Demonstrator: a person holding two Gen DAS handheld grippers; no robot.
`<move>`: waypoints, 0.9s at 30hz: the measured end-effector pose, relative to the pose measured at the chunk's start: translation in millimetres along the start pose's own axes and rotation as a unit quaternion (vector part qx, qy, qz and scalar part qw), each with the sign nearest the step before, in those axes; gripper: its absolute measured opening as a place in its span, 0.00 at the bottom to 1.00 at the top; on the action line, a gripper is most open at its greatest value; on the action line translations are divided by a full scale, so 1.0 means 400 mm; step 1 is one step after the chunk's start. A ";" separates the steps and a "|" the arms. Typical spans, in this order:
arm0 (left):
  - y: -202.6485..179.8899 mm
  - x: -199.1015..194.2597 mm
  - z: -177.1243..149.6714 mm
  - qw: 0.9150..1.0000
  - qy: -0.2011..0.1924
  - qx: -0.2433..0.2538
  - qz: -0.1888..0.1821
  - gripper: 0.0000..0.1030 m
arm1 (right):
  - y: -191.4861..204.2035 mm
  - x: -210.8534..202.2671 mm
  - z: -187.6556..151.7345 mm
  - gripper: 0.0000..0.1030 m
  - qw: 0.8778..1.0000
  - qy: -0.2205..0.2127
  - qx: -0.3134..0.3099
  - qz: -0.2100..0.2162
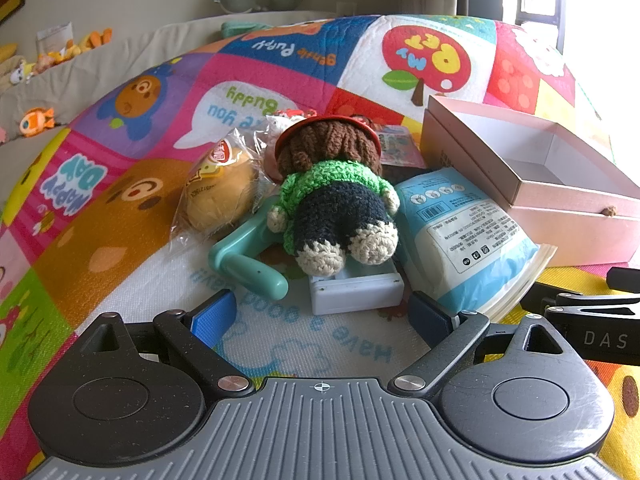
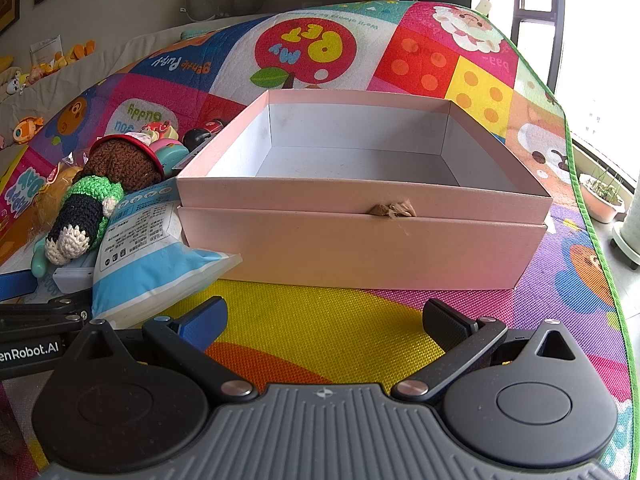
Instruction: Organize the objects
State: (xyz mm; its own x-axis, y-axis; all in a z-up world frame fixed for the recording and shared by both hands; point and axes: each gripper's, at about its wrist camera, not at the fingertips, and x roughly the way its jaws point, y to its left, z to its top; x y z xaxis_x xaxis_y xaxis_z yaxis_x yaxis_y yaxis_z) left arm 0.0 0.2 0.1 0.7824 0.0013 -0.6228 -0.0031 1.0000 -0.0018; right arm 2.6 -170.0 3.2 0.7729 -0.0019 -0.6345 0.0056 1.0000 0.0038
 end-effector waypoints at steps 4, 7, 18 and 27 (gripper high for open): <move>0.000 0.000 0.000 1.000 0.000 0.000 0.000 0.94 | 0.001 0.001 -0.001 1.00 1.000 0.000 0.000 0.000; 0.000 0.000 0.000 1.000 0.000 0.000 0.000 0.94 | 0.001 0.001 -0.001 1.00 1.000 0.000 0.000 0.000; 0.001 0.000 -0.006 1.000 -0.001 0.012 0.010 0.94 | 0.000 0.000 -0.001 1.00 1.000 0.000 0.000 0.000; -0.010 0.001 -0.001 1.000 -0.001 0.008 0.006 0.94 | 0.002 -0.001 -0.002 1.00 1.000 0.000 0.000 0.000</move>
State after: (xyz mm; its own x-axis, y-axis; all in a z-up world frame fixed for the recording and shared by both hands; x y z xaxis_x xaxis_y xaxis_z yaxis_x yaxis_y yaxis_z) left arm -0.1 -3.8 -0.4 0.7830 0.0139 -0.6218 -0.0035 0.9998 0.0181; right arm 2.0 -169.0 2.8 0.7731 -0.0016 -0.6343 0.0052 1.0000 0.0038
